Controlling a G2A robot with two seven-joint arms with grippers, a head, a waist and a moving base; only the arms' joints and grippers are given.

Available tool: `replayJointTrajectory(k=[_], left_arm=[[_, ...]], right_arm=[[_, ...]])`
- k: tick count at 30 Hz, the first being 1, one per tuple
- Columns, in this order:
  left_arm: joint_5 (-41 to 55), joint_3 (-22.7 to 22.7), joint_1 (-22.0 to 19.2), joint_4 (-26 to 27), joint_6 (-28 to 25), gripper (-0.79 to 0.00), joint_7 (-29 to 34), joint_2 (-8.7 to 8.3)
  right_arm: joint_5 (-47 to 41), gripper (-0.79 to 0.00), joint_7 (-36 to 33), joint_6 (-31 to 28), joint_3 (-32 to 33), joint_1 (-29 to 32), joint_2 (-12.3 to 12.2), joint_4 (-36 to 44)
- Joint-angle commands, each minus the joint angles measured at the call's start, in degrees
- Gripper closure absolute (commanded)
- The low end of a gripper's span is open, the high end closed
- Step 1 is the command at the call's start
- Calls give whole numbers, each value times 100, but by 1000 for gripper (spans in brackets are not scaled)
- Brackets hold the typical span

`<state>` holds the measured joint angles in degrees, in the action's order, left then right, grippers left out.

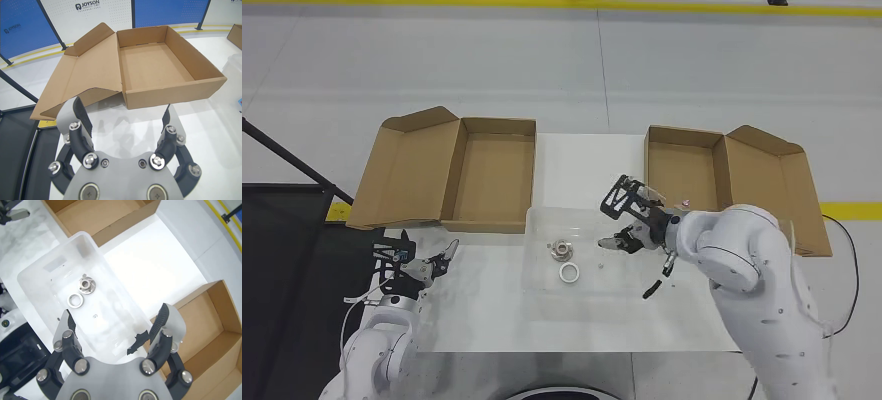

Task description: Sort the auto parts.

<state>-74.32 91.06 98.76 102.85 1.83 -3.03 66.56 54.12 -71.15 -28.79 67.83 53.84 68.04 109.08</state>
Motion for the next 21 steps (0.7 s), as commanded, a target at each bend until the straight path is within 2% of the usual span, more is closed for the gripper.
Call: replayJointTrajectory(k=[1,2,3,6,11,21], left_arm=[[0,0,0,0,0,-785,0,0],[0,0,0,0,0,-785,0,0],[0,0,0,0,0,-785,0,0],[0,0,0,0,0,-785,0,0],[0,0,0,0,0,-785,0,0],[0,0,0,0,0,-785,0,0]], right_arm=[[-25,-736,-58,-260,-87,14,-20,38],[-3,-643,-108,-326,-137,12,-31,31],[26,-622,-129,-304,-219,5,-37,30],[40,-409,-167,-267,-535,-115,-68,-138],[-11,-339,-434,1,-1194,-529,-95,-660],[-168,-345,-863,429,-2438,-1325,-200,-1270]])
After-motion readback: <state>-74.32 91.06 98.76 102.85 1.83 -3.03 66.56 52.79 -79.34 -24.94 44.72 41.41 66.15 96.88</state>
